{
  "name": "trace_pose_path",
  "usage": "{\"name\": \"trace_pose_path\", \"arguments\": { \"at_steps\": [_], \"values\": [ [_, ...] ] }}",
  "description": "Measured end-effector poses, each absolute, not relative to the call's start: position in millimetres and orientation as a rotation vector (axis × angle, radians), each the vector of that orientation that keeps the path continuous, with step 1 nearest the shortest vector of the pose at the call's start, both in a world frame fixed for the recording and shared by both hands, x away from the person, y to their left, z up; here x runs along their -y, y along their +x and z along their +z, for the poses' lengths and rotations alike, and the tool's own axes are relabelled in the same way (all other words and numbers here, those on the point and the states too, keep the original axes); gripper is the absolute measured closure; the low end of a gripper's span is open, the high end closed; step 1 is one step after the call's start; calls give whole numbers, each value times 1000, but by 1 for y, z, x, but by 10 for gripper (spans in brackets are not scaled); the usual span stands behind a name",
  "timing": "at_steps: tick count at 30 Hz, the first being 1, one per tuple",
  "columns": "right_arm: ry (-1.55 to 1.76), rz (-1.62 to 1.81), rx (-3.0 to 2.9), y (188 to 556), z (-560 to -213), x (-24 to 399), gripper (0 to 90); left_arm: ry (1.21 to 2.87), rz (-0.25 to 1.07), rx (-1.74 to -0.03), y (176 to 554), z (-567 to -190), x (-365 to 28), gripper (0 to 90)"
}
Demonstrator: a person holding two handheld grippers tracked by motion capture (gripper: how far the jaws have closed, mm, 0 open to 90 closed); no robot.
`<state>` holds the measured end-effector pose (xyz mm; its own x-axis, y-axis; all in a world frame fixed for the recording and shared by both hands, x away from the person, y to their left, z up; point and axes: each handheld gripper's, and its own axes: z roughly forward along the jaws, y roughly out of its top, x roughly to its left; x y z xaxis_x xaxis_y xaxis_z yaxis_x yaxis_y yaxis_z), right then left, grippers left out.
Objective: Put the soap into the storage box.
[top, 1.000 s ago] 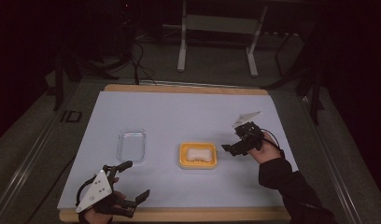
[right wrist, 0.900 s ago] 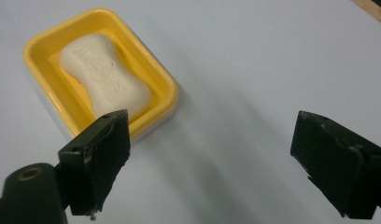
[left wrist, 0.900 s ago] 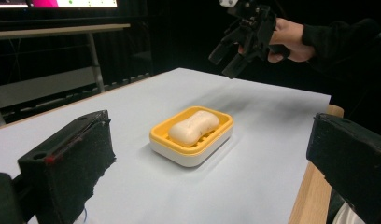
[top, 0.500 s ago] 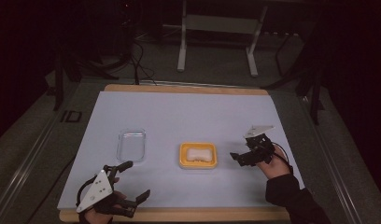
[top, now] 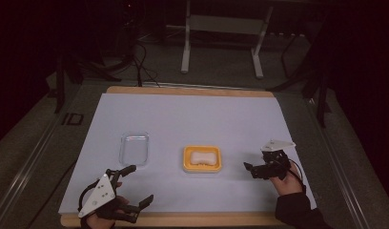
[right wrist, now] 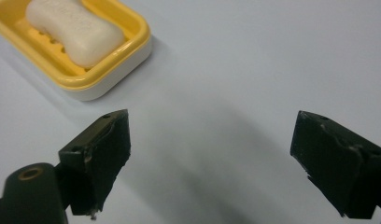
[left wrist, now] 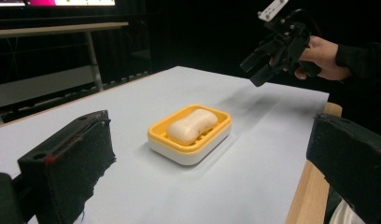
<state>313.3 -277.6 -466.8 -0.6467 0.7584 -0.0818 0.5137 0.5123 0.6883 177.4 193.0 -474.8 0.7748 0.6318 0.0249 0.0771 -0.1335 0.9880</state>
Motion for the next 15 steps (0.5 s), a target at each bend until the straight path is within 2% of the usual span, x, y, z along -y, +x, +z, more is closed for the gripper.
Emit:
{"name": "trace_pose_path", "arguments": {
  "at_steps": [15],
  "values": [
    [1134, 971, -2300, 288, -473, 294, 113, 1668, 520, -572, 177, -475, -191, 8]
  ]
}}
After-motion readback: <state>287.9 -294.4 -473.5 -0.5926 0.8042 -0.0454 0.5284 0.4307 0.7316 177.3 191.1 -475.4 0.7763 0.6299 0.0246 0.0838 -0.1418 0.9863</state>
